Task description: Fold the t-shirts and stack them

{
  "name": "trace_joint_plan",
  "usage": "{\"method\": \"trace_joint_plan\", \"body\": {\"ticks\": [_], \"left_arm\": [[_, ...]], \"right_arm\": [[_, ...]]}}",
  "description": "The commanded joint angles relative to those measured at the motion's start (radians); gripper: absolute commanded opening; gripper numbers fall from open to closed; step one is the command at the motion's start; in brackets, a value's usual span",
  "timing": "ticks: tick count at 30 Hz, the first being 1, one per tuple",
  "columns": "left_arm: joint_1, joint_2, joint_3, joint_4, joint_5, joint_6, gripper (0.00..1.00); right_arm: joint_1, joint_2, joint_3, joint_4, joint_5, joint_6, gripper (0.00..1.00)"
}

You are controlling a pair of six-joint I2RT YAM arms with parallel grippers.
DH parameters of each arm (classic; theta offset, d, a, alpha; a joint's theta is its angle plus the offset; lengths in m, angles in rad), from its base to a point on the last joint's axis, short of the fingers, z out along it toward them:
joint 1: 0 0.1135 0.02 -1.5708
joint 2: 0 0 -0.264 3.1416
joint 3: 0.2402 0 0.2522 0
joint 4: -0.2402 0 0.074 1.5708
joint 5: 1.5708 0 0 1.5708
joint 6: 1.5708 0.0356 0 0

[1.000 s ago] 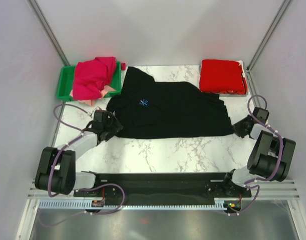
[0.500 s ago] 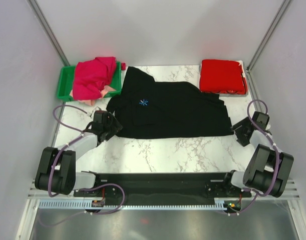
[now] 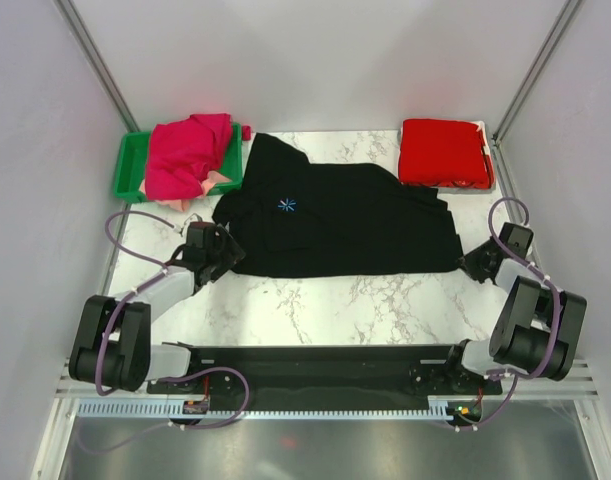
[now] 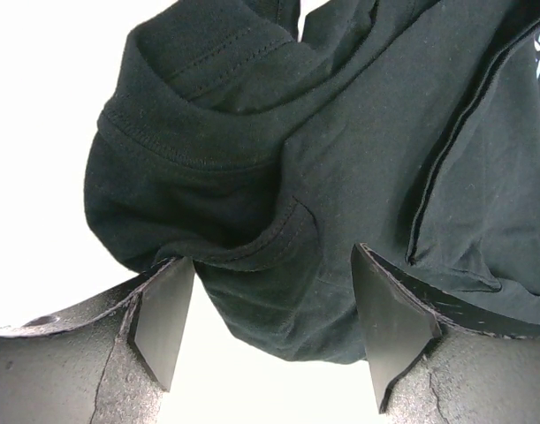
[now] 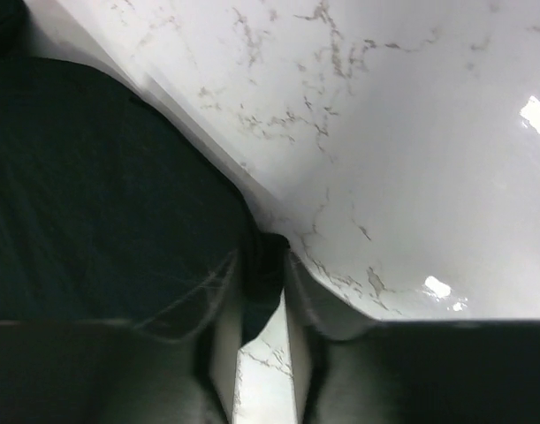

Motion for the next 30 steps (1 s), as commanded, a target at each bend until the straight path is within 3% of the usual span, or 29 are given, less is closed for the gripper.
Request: {"method": "trace_joint_plan", "body": {"ticks": [1, 3, 4, 5, 8, 9, 10, 15, 19, 21, 24, 30], "left_arm": [[0.002, 0.03, -0.03, -0.008, -0.022, -0.012, 0.79], [0.002, 0.034, -0.031, -0.004, -0.024, -0.015, 0.76], [0.002, 0.032, -0.033, -0.001, -0.027, -0.017, 0.74], [0.002, 0.031, -0.033, -0.001, -0.027, -0.018, 0.7], [0.002, 0.021, -0.036, -0.001, -0.025, -0.018, 0.31], [0.002, 0.017, -0.036, -0.002, -0.025, -0.02, 0.13], [0.002, 0.009, -0.031, -0.005, -0.027, -0.02, 0.03], [0.002, -0.035, 0.082, -0.155, -0.036, -0.005, 0.02], [0.005, -0.066, 0.383, -0.359, -0.068, 0.055, 0.02], [0.01, -0.112, 0.465, -0.437, -0.065, 0.072, 0.02], [0.01, -0.201, 0.455, -0.501, -0.068, 0.055, 0.02], [0.012, -0.487, 0.131, -0.605, -0.07, -0.081, 0.02]], "right_arm": [[0.014, 0.056, -0.041, -0.021, 0.0, -0.001, 0.26], [0.014, 0.079, -0.042, -0.006, -0.003, -0.002, 0.19], [0.014, 0.085, -0.042, -0.004, -0.003, -0.002, 0.07], [0.014, 0.09, -0.044, -0.001, -0.003, -0.002, 0.03], [0.014, 0.084, -0.05, 0.004, -0.005, -0.002, 0.0], [0.014, 0.079, -0.05, 0.004, -0.005, -0.001, 0.0], [0.014, 0.073, -0.046, 0.001, -0.003, 0.001, 0.0], [0.014, 0.058, 0.043, -0.085, -0.023, 0.024, 0.0], [0.014, -0.029, 0.302, -0.234, -0.013, 0.023, 0.0], [0.009, -0.077, 0.353, -0.324, -0.014, 0.022, 0.0], [-0.005, -0.152, 0.254, -0.35, -0.029, 0.044, 0.0], [-0.116, -0.248, 0.001, -0.406, -0.061, 0.004, 0.0]]}}
